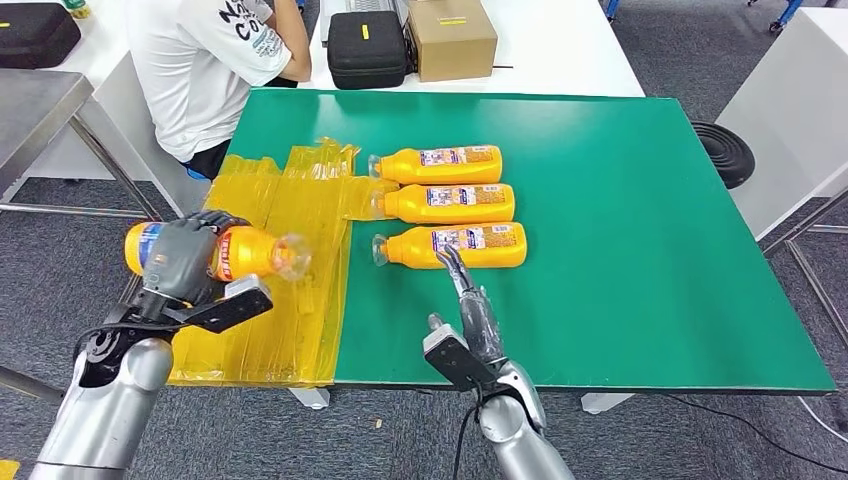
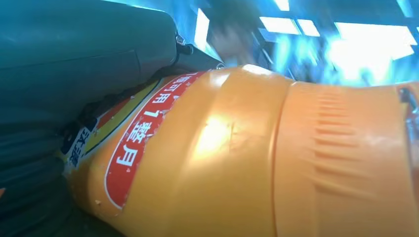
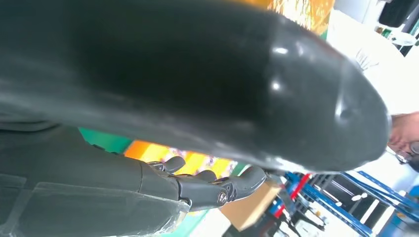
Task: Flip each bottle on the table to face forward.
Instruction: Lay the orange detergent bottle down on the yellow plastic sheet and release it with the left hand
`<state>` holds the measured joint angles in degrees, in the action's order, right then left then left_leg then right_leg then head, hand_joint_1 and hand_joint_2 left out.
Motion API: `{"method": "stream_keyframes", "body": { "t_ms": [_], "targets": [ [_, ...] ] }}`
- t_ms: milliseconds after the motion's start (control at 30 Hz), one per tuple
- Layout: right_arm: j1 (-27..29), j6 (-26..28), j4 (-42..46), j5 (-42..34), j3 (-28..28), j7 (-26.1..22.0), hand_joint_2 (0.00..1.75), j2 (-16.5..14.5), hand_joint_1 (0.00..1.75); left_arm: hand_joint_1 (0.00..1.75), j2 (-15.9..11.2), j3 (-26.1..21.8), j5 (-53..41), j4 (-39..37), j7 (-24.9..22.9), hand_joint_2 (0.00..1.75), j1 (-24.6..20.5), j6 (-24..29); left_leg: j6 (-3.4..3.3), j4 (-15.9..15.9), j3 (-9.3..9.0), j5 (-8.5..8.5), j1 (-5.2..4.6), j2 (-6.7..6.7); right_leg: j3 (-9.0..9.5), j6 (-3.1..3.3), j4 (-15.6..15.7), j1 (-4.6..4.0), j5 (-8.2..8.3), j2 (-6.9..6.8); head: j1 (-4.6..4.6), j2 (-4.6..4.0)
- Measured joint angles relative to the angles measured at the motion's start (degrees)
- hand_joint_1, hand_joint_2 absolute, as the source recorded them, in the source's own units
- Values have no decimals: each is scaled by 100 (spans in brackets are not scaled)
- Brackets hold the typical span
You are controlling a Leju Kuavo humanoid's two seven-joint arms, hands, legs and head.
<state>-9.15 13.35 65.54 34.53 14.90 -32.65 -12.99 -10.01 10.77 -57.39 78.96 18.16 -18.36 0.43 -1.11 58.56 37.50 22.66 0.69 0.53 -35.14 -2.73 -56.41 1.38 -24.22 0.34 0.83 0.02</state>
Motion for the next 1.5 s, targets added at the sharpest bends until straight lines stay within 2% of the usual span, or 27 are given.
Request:
{"method": "stream_keyframes", "body": {
  "t_ms": [67,167,300,433,567,667,800,967,1067,1233,1500],
  "targets": [
    [8,-10,84,-21,-66,-14,0,1,0,151,-155,218,122,-276,156,175,-170,-398,0,0,0,0,0,-2,-1,0,0,1,1,1,-1,0],
    [30,-13,238,-74,-165,-18,0,2,0,150,-336,604,187,-801,263,175,-513,-675,0,0,0,-1,-2,-1,0,0,0,2,1,1,0,0],
    [82,-11,419,-91,-260,-18,0,5,0,150,-486,1037,225,-1379,310,175,-837,-800,0,0,0,-1,-2,-2,0,0,-1,2,2,3,0,0],
    [118,-10,510,-92,-318,-19,0,16,0,158,-556,1260,237,-1702,325,175,-1008,-809,0,0,1,-1,-2,-3,-1,0,-1,1,2,3,1,0],
    [148,31,577,-129,-344,-44,0,33,0,158,-576,1500,376,-2022,311,175,-1189,-945,0,0,1,-1,-1,-2,-3,0,0,1,1,2,1,0],
    [199,58,652,-169,-366,-57,0,56,0,167,-489,1742,619,-2476,350,175,-1396,-1061,0,1,1,-1,-2,-2,-2,0,0,2,1,2,0,0],
    [267,67,726,-182,-406,-74,0,69,0,169,-188,2033,750,-3141,306,175,-1664,-894,-1,1,1,-1,-3,1,1,-1,0,7,2,1,0,0],
    [279,69,747,-191,-414,-83,0,75,0,157,173,2327,654,-3769,68,175,-2000,-752,-1,1,0,-1,-6,4,6,-2,0,11,2,0,1,0],
    [279,78,746,-199,-414,-91,0,75,0,156,313,2444,632,-4069,1,175,-2158,-737,-1,1,-2,-1,-6,4,7,-2,-1,10,2,0,1,0],
    [279,92,737,-206,-415,-107,0,75,0,157,458,2540,614,-4404,-78,175,-2293,-586,-1,1,-4,-1,-5,4,9,-1,-1,9,2,0,2,0],
    [279,101,705,-221,-414,-114,0,78,0,144,589,2627,521,-4660,-189,175,-2374,-451,-1,1,-7,-1,-5,4,14,-1,-1,9,2,0,1,0]
  ]
}}
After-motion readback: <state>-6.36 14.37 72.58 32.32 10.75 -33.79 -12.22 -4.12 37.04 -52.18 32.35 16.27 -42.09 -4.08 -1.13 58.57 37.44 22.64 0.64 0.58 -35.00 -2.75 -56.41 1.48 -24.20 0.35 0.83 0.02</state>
